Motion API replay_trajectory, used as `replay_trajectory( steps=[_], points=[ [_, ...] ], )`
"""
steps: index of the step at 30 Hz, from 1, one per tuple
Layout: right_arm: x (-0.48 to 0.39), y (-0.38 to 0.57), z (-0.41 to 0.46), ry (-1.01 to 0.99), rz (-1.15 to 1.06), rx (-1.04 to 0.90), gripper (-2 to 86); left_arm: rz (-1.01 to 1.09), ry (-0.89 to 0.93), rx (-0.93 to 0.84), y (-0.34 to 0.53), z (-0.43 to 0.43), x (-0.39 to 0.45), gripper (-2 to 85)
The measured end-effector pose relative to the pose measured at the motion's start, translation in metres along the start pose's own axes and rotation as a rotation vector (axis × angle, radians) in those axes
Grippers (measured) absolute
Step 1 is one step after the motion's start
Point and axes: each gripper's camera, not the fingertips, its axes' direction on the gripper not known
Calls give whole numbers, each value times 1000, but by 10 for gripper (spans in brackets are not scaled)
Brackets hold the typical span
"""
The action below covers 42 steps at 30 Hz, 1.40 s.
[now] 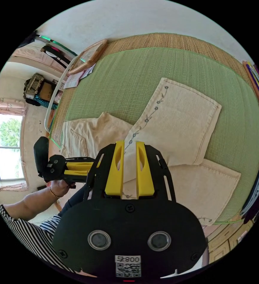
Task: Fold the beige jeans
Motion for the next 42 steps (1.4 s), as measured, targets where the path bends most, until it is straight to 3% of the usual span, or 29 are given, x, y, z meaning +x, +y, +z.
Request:
replay_trajectory(
  steps=[10,23,33,42],
  points=[
    [-4,-73,29,200,-14,-185,77,-45,125,-21,-52,41,-4,60],
    [-3,-50,22,333,-84,-237,28,24,132,-15,-112,84,40,13],
    [37,74,-90,243,-154,68,17,263,6,-90,-155,129,124,10],
    [123,229,-105,112,131,237,16,367,-171,-228,-188,193,193,13]
  ],
)
